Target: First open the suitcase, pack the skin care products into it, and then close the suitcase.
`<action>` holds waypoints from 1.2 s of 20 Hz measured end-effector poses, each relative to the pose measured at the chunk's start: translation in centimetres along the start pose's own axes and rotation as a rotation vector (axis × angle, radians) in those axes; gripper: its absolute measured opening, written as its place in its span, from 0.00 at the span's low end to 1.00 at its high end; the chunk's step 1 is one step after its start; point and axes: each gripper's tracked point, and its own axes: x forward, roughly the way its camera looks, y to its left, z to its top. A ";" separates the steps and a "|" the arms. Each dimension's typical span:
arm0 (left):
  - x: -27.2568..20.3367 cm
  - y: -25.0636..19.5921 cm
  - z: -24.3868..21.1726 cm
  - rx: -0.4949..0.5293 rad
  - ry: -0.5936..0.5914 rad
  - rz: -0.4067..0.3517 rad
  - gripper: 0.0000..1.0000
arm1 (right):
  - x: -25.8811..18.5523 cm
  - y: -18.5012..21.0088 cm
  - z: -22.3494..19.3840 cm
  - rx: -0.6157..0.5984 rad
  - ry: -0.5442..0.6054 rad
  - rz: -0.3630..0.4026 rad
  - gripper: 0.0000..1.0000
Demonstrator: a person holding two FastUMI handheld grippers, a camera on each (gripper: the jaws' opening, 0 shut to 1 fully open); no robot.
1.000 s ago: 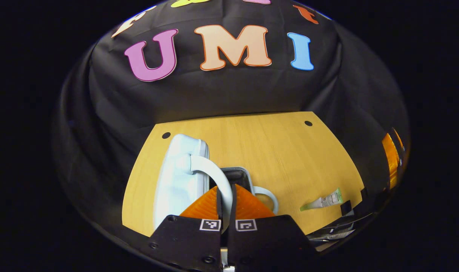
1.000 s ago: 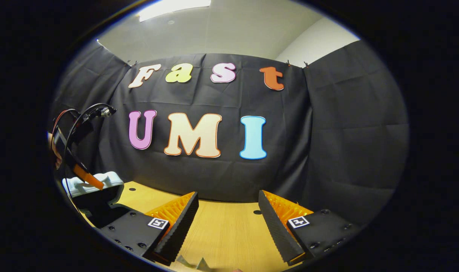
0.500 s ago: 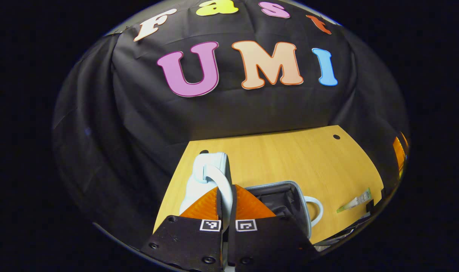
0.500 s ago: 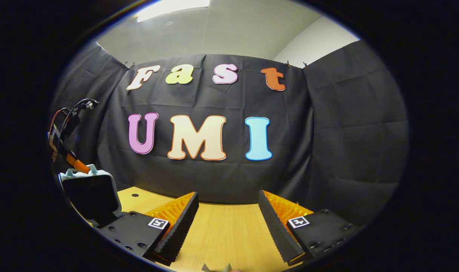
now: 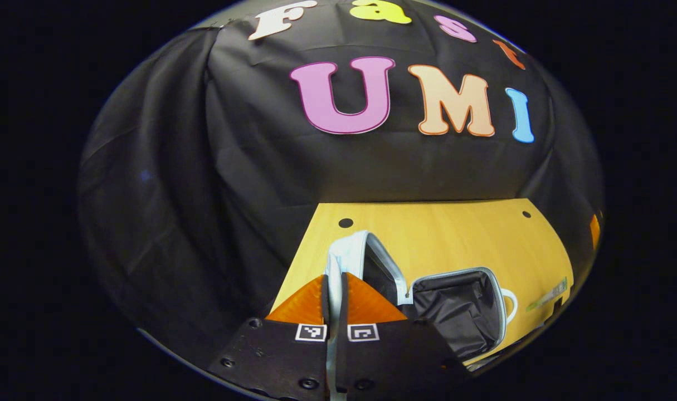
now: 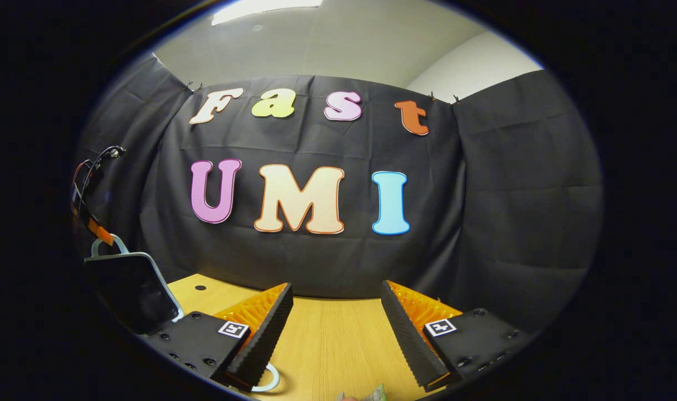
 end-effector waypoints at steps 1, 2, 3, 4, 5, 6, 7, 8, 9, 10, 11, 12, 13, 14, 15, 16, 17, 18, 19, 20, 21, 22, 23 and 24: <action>0.7 0.7 -0.2 -0.017 0.001 -0.008 0.00 | 0.0 0.1 0.3 -0.005 -0.003 -0.009 0.98; 1.2 1.5 -0.6 -0.028 0.006 -0.008 0.00 | 0.1 0.4 0.4 -0.009 -0.005 -0.014 0.98; 1.6 2.5 -1.1 -0.038 0.016 0.000 0.00 | 0.1 0.6 0.7 -0.016 -0.007 -0.019 0.98; 2.1 3.3 -1.9 -0.046 0.041 0.003 0.00 | 0.0 0.8 0.8 -0.025 -0.010 -0.024 0.98; 2.9 4.0 -2.3 -0.059 0.039 0.006 0.00 | 0.0 0.9 0.9 -0.034 -0.011 -0.029 0.98; 3.4 4.7 -3.0 -0.068 0.050 0.009 0.00 | 0.1 1.0 0.9 -0.041 -0.009 -0.034 0.98; 4.0 5.3 -3.4 -0.078 0.057 0.006 0.00 | 0.2 1.1 1.0 -0.045 -0.009 -0.040 1.00; 4.6 6.1 -4.1 -0.090 0.060 0.004 0.00 | 0.3 1.2 1.0 -0.047 -0.008 -0.046 0.98; 5.1 6.8 -4.7 -0.094 0.072 0.006 0.00 | 0.3 1.3 0.9 -0.051 -0.007 -0.051 1.00; 5.5 7.6 -5.4 -0.096 0.077 0.009 0.00 | 0.3 1.5 0.8 -0.058 -0.006 -0.056 1.00; 5.9 8.1 -5.9 -0.104 0.077 0.005 0.00 | 0.4 1.7 0.7 -0.066 -0.002 -0.058 1.00; 6.4 8.5 -6.5 -0.112 0.081 0.004 0.00 | 0.5 1.9 0.4 -0.072 0.002 -0.057 1.00; 6.9 9.0 -7.0 -0.120 0.086 0.008 0.00 | 0.5 2.2 0.3 -0.076 0.007 -0.055 0.98; 7.4 9.7 -7.8 -0.133 0.096 0.017 0.00 | 0.5 2.4 0.1 -0.078 0.011 -0.054 0.98; 8.0 10.2 -8.5 -0.148 0.103 0.024 0.00 | 0.5 2.6 0.1 -0.079 0.012 -0.054 0.98; 8.4 10.6 -9.2 -0.165 0.109 0.030 0.00 | 0.5 2.6 0.2 -0.080 0.009 -0.054 0.98; 8.8 11.1 -10.1 -0.183 0.118 0.039 0.00 | 0.6 2.6 0.3 -0.085 0.006 -0.056 0.98; 9.1 11.7 -10.9 -0.198 0.125 0.051 0.00 | 0.6 2.6 0.2 -0.093 0.005 -0.057 0.98; 9.5 12.0 -11.8 -0.222 0.134 0.062 0.00 | 0.6 2.4 0.1 -0.100 0.008 -0.058 0.98; 9.9 12.3 -12.6 -0.240 0.146 0.073 0.00 | 0.7 2.3 -0.1 -0.102 0.013 -0.060 0.98; 10.2 12.8 -13.4 -0.249 0.157 0.090 0.00 | 0.7 2.2 -0.1 -0.102 0.017 -0.063 0.98; 10.4 12.9 -14.2 -0.257 0.164 0.105 0.01 | 0.8 2.0 -0.1 -0.100 0.019 -0.068 0.98; 10.4 13.4 -14.8 -0.258 0.168 0.132 0.03 | 0.8 1.7 0.0 -0.101 0.019 -0.076 0.98; 10.3 14.7 -15.0 -0.237 0.159 0.176 0.08 | 0.8 1.5 0.0 -0.104 0.018 -0.081 0.98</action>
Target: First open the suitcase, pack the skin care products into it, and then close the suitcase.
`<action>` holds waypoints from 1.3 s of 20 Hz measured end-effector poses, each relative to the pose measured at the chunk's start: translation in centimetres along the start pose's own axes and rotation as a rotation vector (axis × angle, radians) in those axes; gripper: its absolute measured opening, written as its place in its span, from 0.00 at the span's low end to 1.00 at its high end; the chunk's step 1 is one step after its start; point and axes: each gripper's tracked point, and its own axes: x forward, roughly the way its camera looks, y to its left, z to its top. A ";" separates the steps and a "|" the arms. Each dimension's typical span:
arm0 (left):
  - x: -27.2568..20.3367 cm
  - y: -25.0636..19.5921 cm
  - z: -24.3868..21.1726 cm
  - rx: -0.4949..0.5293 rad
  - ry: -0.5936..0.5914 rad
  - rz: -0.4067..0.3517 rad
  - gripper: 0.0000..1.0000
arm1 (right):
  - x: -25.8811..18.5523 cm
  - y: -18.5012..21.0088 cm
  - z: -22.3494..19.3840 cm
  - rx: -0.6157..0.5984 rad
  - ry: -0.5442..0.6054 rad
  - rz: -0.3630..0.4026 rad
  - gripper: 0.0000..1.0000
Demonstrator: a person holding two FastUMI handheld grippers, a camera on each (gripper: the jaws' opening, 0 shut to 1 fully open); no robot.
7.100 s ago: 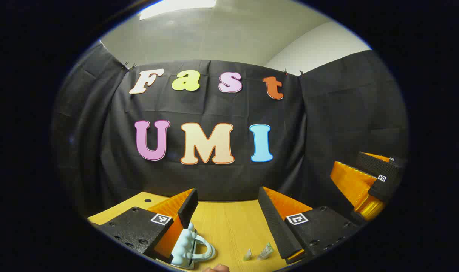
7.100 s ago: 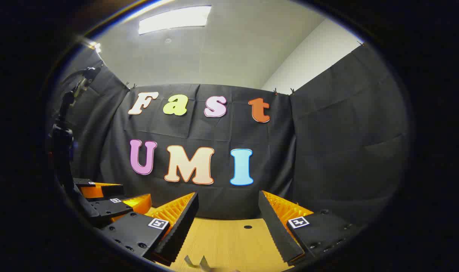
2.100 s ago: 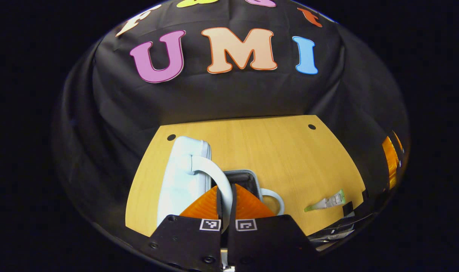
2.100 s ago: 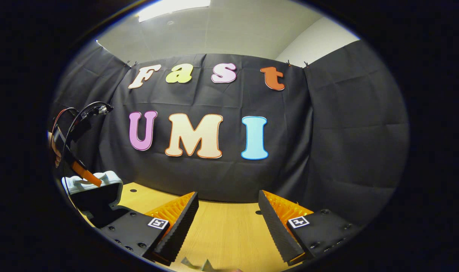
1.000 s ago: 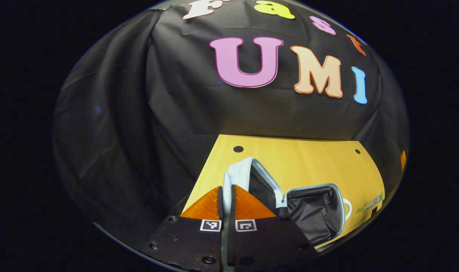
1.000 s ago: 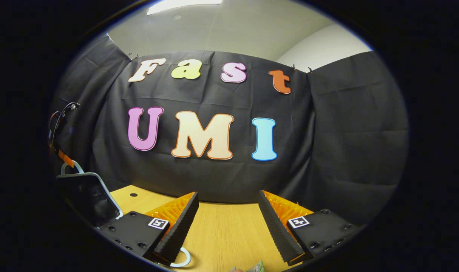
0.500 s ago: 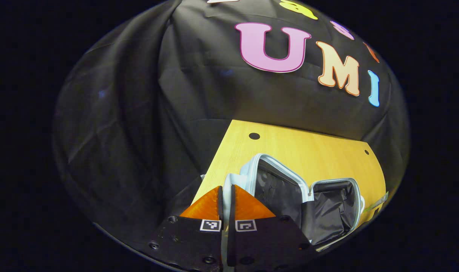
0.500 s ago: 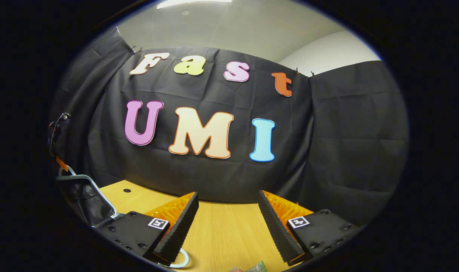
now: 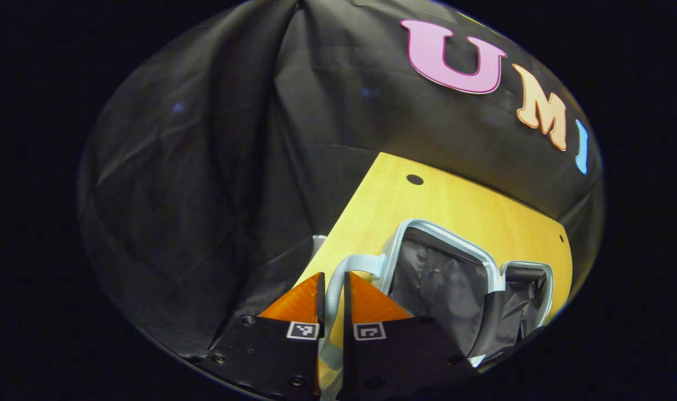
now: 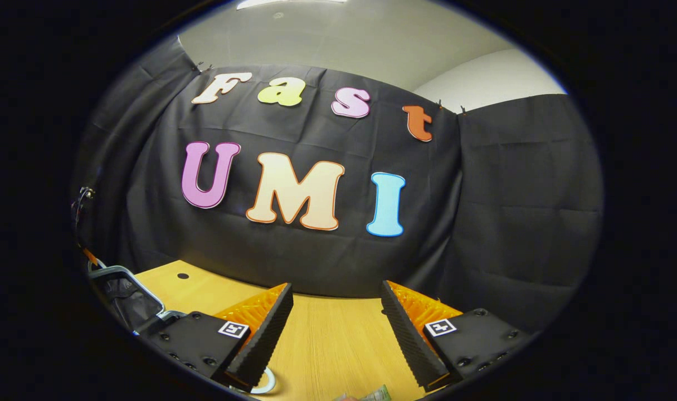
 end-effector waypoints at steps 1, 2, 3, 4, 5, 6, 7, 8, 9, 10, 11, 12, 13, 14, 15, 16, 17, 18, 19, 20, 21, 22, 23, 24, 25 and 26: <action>0.0 0.8 0.6 0.008 -0.032 0.026 0.12 | 0.0 -0.1 0.0 -0.001 0.000 -0.003 0.98; -0.6 1.2 1.4 0.010 -0.058 0.050 0.09 | 0.0 -0.2 0.0 0.003 0.001 -0.002 0.98; -0.8 1.2 2.0 0.006 -0.088 0.059 0.17 | 0.0 -0.4 0.1 0.008 -0.003 -0.004 0.98; -1.7 0.8 3.1 0.001 -0.120 0.061 0.30 | -0.1 -0.6 0.3 0.015 -0.008 -0.005 0.98; -2.5 0.1 4.0 -0.004 -0.153 0.048 0.43 | -0.1 -0.8 0.5 0.022 -0.014 -0.002 0.98; -3.5 -0.4 4.6 -0.003 -0.195 0.051 0.55 | 0.0 -1.0 0.6 0.030 -0.020 0.001 1.00; -4.4 -1.1 5.4 0.000 -0.240 0.049 0.67 | -0.1 -1.1 0.7 0.036 -0.025 0.008 0.98; -5.3 -2.0 6.1 -0.002 -0.284 0.048 0.76 | -0.1 -1.3 0.7 0.043 -0.027 0.016 0.98; -6.6 -3.0 6.8 -0.004 -0.327 0.043 0.77 | -0.1 -1.6 0.7 0.052 -0.029 0.025 0.98; -8.1 -3.7 7.5 -0.009 -0.373 0.060 0.78 | -0.1 -2.1 0.7 0.060 -0.029 0.028 0.99; -9.3 -4.8 8.6 -0.013 -0.432 0.062 0.80 | -0.1 -2.7 0.6 0.067 -0.025 0.031 0.99; -10.6 -6.1 8.5 -0.013 -0.453 0.052 0.78 | -0.1 -3.2 0.7 0.074 -0.028 0.036 0.99; -11.9 -7.8 8.6 -0.007 -0.459 0.032 0.77 | -0.1 -3.7 0.8 0.081 -0.033 0.043 0.99; -12.9 -9.4 8.5 -0.003 -0.474 0.021 0.82 | 0.0 -4.2 0.8 0.088 -0.032 0.054 0.99; -14.0 -11.5 8.7 0.010 -0.485 -0.006 0.83 | 0.2 -4.7 0.8 0.092 -0.030 0.068 0.98; -14.8 -13.7 8.8 0.024 -0.501 -0.026 0.83 | 0.2 -5.3 1.0 0.093 -0.036 0.078 0.99; -15.6 -15.8 8.8 0.040 -0.510 -0.042 0.84 | 0.3 -6.2 1.2 0.094 -0.042 0.083 1.00; -16.4 -17.6 8.8 0.055 -0.518 -0.064 0.84 | 0.3 -7.0 1.2 0.098 -0.046 0.090 0.98; -17.4 -19.5 8.7 0.068 -0.528 -0.081 0.85 | 0.4 -7.8 1.3 0.104 -0.048 0.096 0.98; -18.1 -21.5 8.7 0.082 -0.536 -0.100 0.85 | 0.5 -8.7 1.1 0.110 -0.049 0.101 0.98; -19.0 -23.1 8.5 0.092 -0.542 -0.114 0.85 | 0.5 -9.5 1.1 0.115 -0.050 0.106 0.98; -19.7 -24.9 8.3 0.100 -0.545 -0.132 0.85 | 0.6 -10.2 1.1 0.121 -0.050 0.115 0.98; -20.4 -26.4 7.9 0.108 -0.548 -0.146 0.86 | 0.7 -10.8 1.1 0.123 -0.051 0.122 0.98; -21.0 -28.0 7.6 0.117 -0.550 -0.161 0.87 | 0.8 -11.5 0.9 0.124 -0.052 0.131 0.99; -21.4 -29.5 7.1 0.126 -0.550 -0.172 0.88 | 0.9 -12.1 0.9 0.124 -0.054 0.140 0.98; -21.7 -30.9 6.5 0.132 -0.549 -0.184 0.91 | 1.0 -12.7 0.8 0.125 -0.056 0.149 0.98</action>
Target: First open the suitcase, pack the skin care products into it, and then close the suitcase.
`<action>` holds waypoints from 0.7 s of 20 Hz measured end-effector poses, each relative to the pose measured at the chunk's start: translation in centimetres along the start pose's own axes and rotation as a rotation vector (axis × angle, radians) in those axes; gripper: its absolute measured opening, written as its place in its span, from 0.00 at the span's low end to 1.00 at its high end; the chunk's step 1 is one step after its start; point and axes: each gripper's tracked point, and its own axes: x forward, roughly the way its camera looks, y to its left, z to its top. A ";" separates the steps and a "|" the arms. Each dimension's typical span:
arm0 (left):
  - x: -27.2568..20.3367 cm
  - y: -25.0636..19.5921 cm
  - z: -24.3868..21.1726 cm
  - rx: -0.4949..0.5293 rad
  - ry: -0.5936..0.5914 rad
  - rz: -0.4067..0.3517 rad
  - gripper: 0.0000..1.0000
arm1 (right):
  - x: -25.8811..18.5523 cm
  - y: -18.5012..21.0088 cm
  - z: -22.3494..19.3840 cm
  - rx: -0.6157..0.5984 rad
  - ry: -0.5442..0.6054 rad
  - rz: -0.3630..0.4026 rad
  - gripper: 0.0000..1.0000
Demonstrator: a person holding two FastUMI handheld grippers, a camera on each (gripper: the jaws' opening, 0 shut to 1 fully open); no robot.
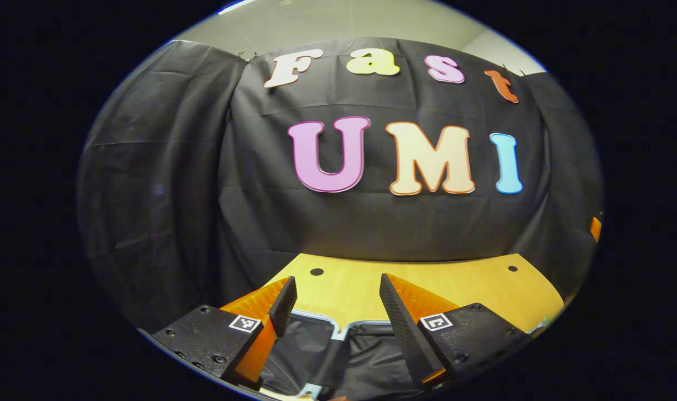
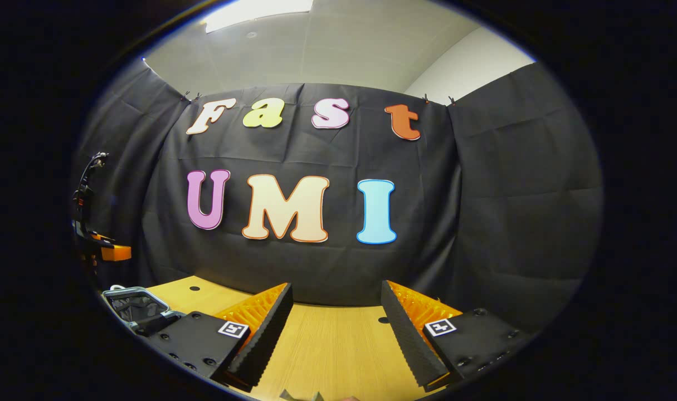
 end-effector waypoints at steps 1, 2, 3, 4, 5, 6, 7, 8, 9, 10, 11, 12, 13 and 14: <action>-0.3 -1.5 -0.2 -0.003 0.000 -0.014 0.88 | 0.0 -0.5 0.0 0.003 -0.001 0.010 0.98; -0.6 -3.3 -0.4 -0.003 0.000 -0.030 0.91 | 0.0 -0.9 -0.2 0.007 0.001 0.019 0.98; -0.8 -5.0 -0.8 -0.002 0.004 -0.045 0.91 | 0.0 -1.3 -0.4 0.013 0.003 0.028 0.98; -1.3 -6.5 -1.5 0.001 0.014 -0.058 0.89 | 0.0 -1.7 -0.5 0.020 0.003 0.038 0.99; -1.7 -8.1 -2.1 0.000 0.023 -0.074 0.89 | -0.1 -2.0 -0.6 0.025 0.003 0.050 0.99; -2.0 -9.8 -2.4 -0.003 0.025 -0.098 0.90 | -0.3 -2.2 -0.7 0.025 0.001 0.063 0.99; -2.4 -11.6 -2.6 -0.007 0.023 -0.121 0.92 | -0.5 -2.5 -0.6 0.020 -0.006 0.072 0.99; -2.9 -13.3 -2.9 -0.011 0.017 -0.146 0.91 | -0.7 -3.0 -0.6 0.011 -0.013 0.079 0.99; -3.2 -14.9 -3.2 -0.014 0.018 -0.172 0.94 | -0.8 -3.4 -0.7 0.002 -0.017 0.084 0.98; -3.6 -16.3 -3.9 -0.015 0.027 -0.193 0.93 | -0.9 -3.7 -0.8 -0.004 -0.022 0.086 0.98; -4.0 -17.7 -4.6 -0.015 0.040 -0.210 0.94 | -1.1 -4.1 -0.7 -0.002 -0.025 0.088 0.98; -4.4 -18.7 -5.5 -0.012 0.057 -0.224 0.94 | -1.3 -4.4 -0.7 0.007 -0.026 0.090 0.99; -4.9 -19.8 -6.3 -0.010 0.075 -0.241 0.95 | -1.5 -4.7 -0.6 0.017 -0.028 0.093 0.99; -5.2 -20.9 -6.8 -0.007 0.085 -0.258 0.94 | -1.7 -5.0 -0.6 0.019 -0.029 0.095 0.99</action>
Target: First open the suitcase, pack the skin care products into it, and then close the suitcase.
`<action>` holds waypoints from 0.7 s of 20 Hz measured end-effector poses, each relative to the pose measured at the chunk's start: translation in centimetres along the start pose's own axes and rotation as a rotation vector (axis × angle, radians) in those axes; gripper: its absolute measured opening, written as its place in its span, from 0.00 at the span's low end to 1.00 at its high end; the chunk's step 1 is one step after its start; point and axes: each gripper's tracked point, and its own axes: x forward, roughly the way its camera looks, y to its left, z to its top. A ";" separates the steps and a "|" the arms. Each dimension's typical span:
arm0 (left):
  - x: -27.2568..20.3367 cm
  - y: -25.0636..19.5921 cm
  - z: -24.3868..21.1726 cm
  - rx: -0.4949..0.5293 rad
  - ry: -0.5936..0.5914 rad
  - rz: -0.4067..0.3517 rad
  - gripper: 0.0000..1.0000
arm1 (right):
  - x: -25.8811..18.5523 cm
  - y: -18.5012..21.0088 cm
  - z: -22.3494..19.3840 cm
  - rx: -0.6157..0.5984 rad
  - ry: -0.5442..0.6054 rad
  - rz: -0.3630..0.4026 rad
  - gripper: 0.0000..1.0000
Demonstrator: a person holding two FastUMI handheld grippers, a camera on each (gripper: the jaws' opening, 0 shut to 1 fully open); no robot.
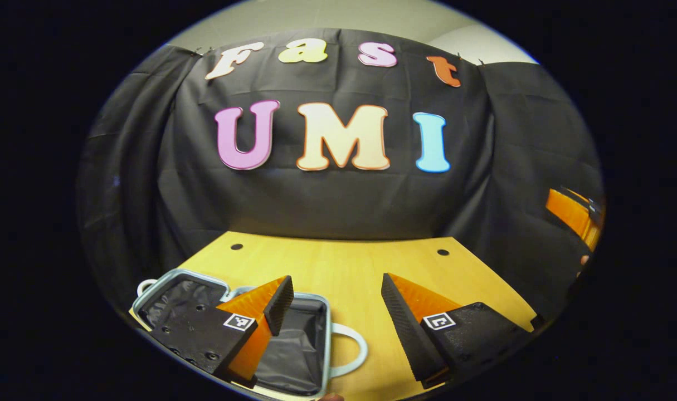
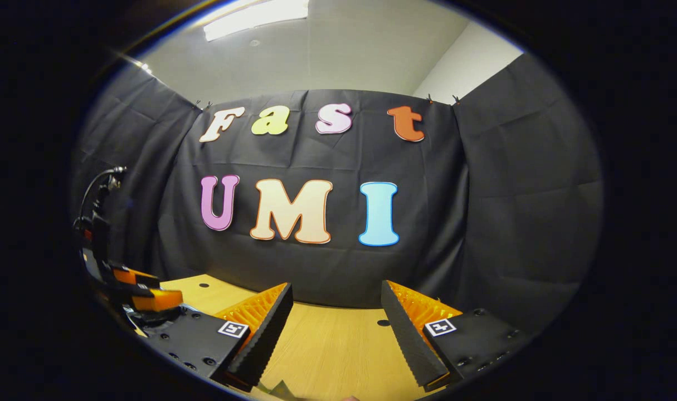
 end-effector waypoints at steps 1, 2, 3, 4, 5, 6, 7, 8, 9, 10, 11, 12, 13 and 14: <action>0.0 -1.2 -0.7 0.001 0.016 -0.018 0.94 | -0.1 -0.4 0.0 -0.005 -0.002 -0.001 0.98; 0.2 -2.3 -1.7 0.002 0.036 -0.040 0.94 | -0.1 -0.7 -0.2 -0.013 -0.003 -0.006 0.98; 0.2 -3.5 -2.4 0.000 0.052 -0.063 0.94 | -0.2 -1.1 -0.2 -0.016 0.000 -0.008 0.98; 0.3 -4.9 -3.3 -0.002 0.075 -0.091 0.94 | -0.4 -1.4 -0.2 -0.015 -0.003 -0.011 0.98; 0.4 -6.3 -4.3 -0.001 0.096 -0.119 0.94 | -0.5 -1.8 0.0 -0.010 -0.013 -0.023 0.98; 0.5 -7.4 -5.3 0.005 0.118 -0.147 0.94 | -0.6 -2.2 -0.2 0.000 -0.013 -0.032 0.98; 0.4 -8.4 -6.5 0.018 0.145 -0.168 0.94 | -0.8 -2.4 -0.6 0.008 -0.001 -0.036 0.98; 0.3 -9.3 -8.0 0.028 0.178 -0.188 0.94 | -1.0 -2.5 -1.2 0.010 0.014 -0.038 0.98; -0.1 -10.2 -9.5 0.032 0.214 -0.212 0.94 | -1.2 -2.7 -1.5 0.007 0.023 -0.043 0.99; -0.3 -11.0 -10.9 0.032 0.243 -0.233 0.94 | -1.5 -3.2 -1.6 -0.001 0.030 -0.050 0.99; -0.6 -11.8 -12.1 0.028 0.266 -0.253 0.94 | -1.7 -3.6 -1.9 -0.012 0.038 -0.061 0.98; -0.8 -12.5 -13.1 0.026 0.284 -0.273 0.94 | -1.9 -4.1 -2.2 -0.021 0.046 -0.071 0.98; -0.9 -13.1 -14.0 0.023 0.299 -0.286 0.94 | -2.1 -4.5 -2.5 -0.027 0.058 -0.079 0.98; -0.9 -13.5 -15.0 0.021 0.310 -0.295 0.94 | -2.3 -4.8 -3.0 -0.030 0.072 -0.090 0.98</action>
